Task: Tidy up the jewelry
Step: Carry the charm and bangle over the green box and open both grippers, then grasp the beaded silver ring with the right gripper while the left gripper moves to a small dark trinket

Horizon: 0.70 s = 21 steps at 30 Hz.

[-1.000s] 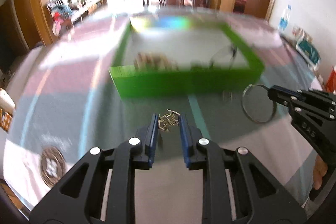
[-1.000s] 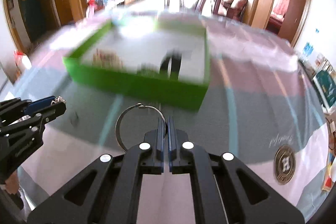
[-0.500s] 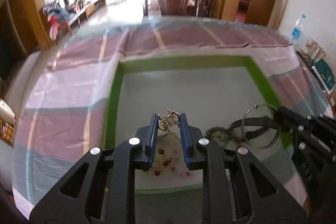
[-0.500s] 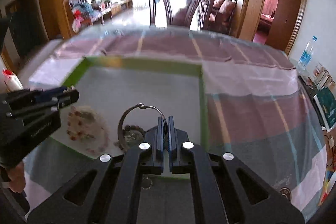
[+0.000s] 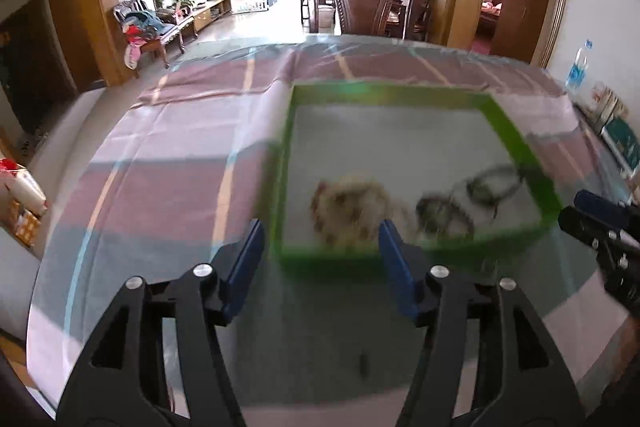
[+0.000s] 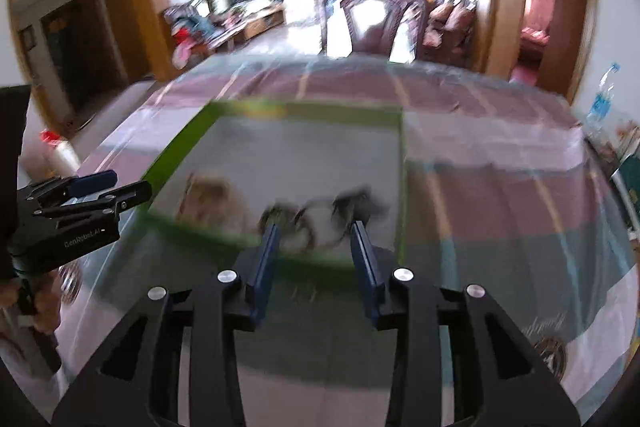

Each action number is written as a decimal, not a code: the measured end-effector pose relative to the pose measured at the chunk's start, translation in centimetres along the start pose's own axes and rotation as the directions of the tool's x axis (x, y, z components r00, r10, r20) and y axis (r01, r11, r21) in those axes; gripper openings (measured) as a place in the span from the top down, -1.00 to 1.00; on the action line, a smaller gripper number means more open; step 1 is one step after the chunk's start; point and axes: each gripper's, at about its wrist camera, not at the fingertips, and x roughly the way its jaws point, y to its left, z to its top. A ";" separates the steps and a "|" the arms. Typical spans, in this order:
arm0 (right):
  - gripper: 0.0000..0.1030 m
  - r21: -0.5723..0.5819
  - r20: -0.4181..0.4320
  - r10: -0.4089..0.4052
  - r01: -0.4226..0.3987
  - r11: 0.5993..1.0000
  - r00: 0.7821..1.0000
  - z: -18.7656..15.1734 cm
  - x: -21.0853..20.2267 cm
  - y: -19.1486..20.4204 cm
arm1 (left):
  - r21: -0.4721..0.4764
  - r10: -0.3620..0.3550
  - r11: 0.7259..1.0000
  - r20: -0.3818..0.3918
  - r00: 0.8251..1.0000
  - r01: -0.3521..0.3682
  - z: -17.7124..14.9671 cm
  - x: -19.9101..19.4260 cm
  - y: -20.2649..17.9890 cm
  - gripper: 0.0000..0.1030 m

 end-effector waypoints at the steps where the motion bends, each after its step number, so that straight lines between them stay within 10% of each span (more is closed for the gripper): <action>1: 0.28 -0.009 -0.026 0.007 -0.007 1.000 1.000 -0.6 0.6 0.2 | 0.000 0.001 1.000 -0.008 1.000 -0.001 -1.0 -0.2 0.0 -0.18; 7: 0.28 -0.045 -0.181 -0.040 0.032 0.998 0.983 -3.0 6.7 1.5 | 0.018 -0.040 0.999 -0.110 0.993 0.043 -5.8 0.8 -1.0 -0.21; 21: 0.60 -0.065 -0.209 -0.014 0.001 0.998 0.978 -4.2 7.8 2.4 | -0.019 -0.050 0.999 -0.174 0.984 0.048 -8.6 2.4 -0.1 -0.22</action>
